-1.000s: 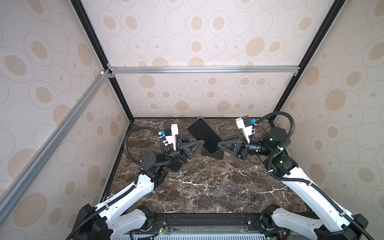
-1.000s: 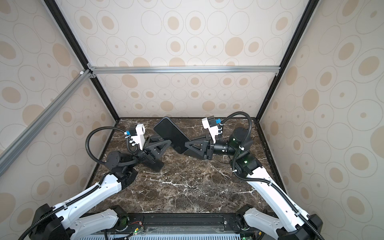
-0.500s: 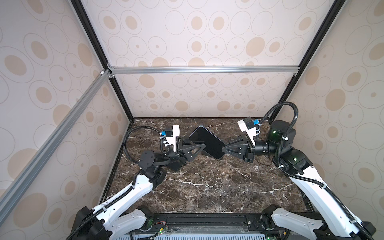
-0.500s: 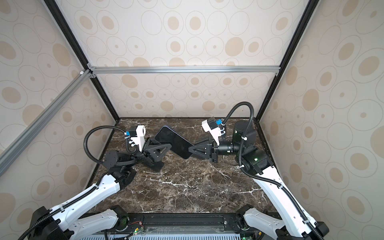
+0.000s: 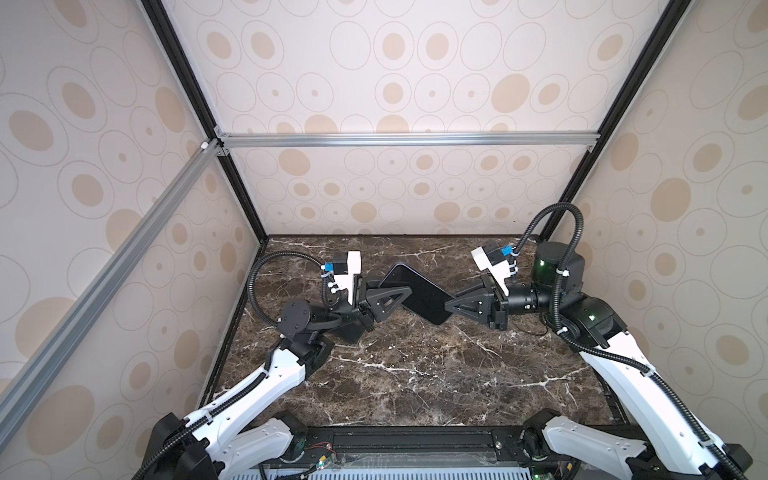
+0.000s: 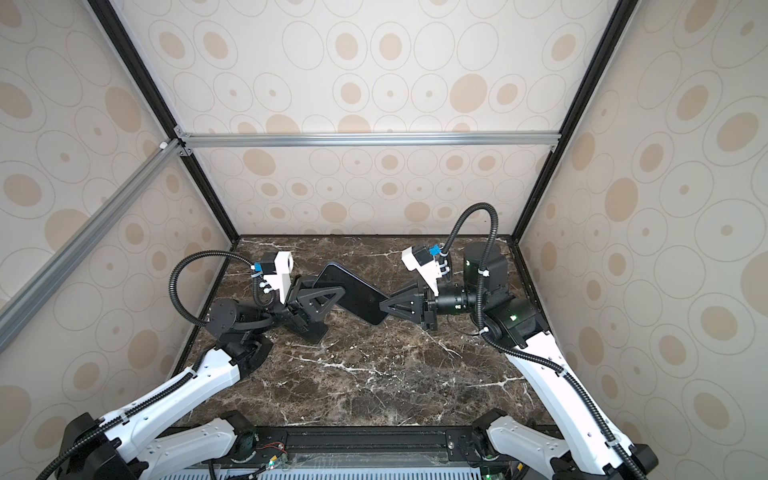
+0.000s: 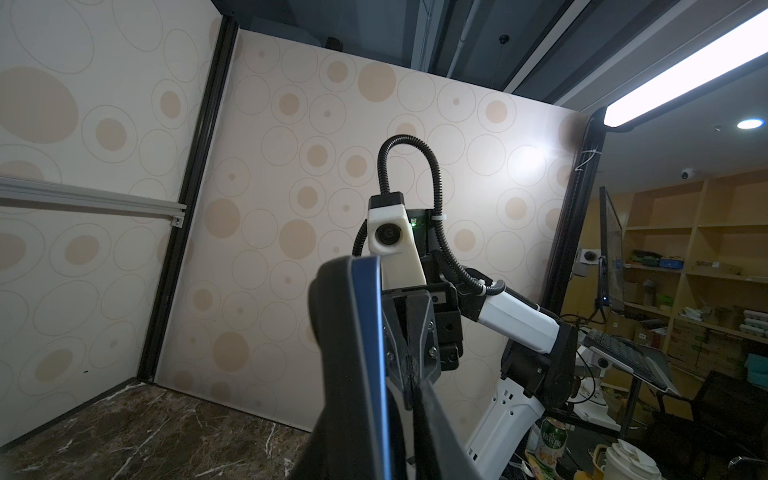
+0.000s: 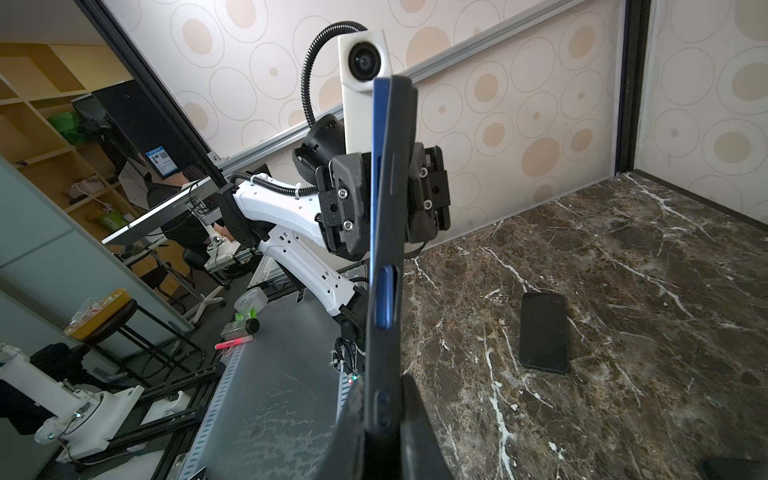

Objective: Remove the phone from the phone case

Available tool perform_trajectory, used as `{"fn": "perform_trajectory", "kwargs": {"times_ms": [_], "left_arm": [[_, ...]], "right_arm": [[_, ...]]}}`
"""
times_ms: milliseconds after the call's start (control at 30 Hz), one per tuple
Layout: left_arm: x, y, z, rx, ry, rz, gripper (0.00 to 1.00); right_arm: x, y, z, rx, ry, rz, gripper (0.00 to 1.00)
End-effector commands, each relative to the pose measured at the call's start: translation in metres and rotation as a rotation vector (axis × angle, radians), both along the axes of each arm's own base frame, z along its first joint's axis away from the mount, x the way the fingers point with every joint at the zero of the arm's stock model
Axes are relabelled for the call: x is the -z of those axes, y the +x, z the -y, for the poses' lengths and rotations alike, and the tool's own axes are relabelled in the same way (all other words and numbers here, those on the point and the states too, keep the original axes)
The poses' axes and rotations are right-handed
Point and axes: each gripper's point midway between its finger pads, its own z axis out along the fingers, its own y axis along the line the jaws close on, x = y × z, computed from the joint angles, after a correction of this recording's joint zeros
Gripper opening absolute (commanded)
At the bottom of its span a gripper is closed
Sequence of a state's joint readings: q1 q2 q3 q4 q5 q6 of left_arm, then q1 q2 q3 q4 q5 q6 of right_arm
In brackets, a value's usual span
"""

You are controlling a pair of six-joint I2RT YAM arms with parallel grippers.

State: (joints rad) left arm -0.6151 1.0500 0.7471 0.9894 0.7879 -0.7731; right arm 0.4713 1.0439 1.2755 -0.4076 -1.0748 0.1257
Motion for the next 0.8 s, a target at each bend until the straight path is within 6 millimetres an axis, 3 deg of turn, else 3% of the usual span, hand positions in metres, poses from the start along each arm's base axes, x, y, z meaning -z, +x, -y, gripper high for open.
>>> {"fn": "perform_trajectory", "kwargs": {"times_ms": [0, 267, 433, 600, 767], "left_arm": [[-0.0219, -0.0084, -0.0055, 0.005, -0.03, 0.07, 0.3], [-0.0217, -0.0089, -0.0057, 0.009, -0.034, 0.072, 0.34], [-0.0217, -0.0099, -0.0051, 0.023, -0.037, 0.075, 0.21], [-0.0227, -0.0117, -0.0044, 0.04, -0.046, 0.078, 0.0], [-0.0235, -0.0123, -0.0054, 0.04, -0.056, 0.077, 0.0]], "right_arm": [[-0.0257, -0.0118, 0.0052, -0.015, 0.06, 0.113, 0.0], [-0.0292, -0.0123, 0.0076, 0.0, 0.072, 0.124, 0.0], [-0.0275, -0.0111, 0.0079, 0.005, 0.072, 0.123, 0.0], [-0.0252, -0.0094, 0.0072, 0.006, 0.069, 0.115, 0.0], [-0.0245, -0.0071, 0.0073, 0.02, 0.075, 0.113, 0.01]]}}
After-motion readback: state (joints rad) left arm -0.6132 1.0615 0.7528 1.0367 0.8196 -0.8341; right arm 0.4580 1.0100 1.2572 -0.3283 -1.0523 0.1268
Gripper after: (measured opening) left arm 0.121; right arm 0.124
